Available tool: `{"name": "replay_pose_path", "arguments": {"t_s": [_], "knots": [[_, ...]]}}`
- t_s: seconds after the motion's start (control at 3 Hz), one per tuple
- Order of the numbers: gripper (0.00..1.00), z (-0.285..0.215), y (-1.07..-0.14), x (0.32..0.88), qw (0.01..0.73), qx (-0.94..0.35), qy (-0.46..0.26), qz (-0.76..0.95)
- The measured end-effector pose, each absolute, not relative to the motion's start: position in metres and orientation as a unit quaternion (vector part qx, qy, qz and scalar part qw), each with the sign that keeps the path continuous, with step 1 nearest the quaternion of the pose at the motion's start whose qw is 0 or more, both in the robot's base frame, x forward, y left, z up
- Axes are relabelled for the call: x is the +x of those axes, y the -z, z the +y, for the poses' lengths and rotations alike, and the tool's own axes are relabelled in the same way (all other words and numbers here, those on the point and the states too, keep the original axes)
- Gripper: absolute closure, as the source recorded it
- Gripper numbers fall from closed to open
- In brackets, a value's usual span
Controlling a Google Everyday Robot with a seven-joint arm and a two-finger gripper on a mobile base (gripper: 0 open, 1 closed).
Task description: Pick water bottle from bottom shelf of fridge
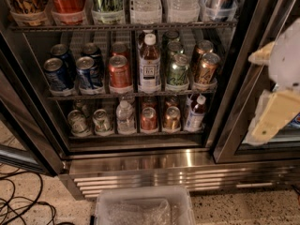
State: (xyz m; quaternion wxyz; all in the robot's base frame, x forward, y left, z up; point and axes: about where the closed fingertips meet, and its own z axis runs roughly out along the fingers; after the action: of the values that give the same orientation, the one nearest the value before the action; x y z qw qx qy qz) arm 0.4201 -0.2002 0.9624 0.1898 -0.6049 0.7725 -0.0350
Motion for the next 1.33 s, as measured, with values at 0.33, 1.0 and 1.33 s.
{"name": "replay_pose_path", "arguments": {"t_s": [0.33, 1.0, 1.33], "knots": [[0.00, -0.169, -0.913, 0.404, 0.215, -0.590, 0.005, 0.778], [0.00, -0.107, -0.767, 0.370, 0.220, -0.519, -0.083, 0.822], [0.00, -0.090, -0.673, 0.337, 0.197, -0.485, -0.127, 0.842]]}}
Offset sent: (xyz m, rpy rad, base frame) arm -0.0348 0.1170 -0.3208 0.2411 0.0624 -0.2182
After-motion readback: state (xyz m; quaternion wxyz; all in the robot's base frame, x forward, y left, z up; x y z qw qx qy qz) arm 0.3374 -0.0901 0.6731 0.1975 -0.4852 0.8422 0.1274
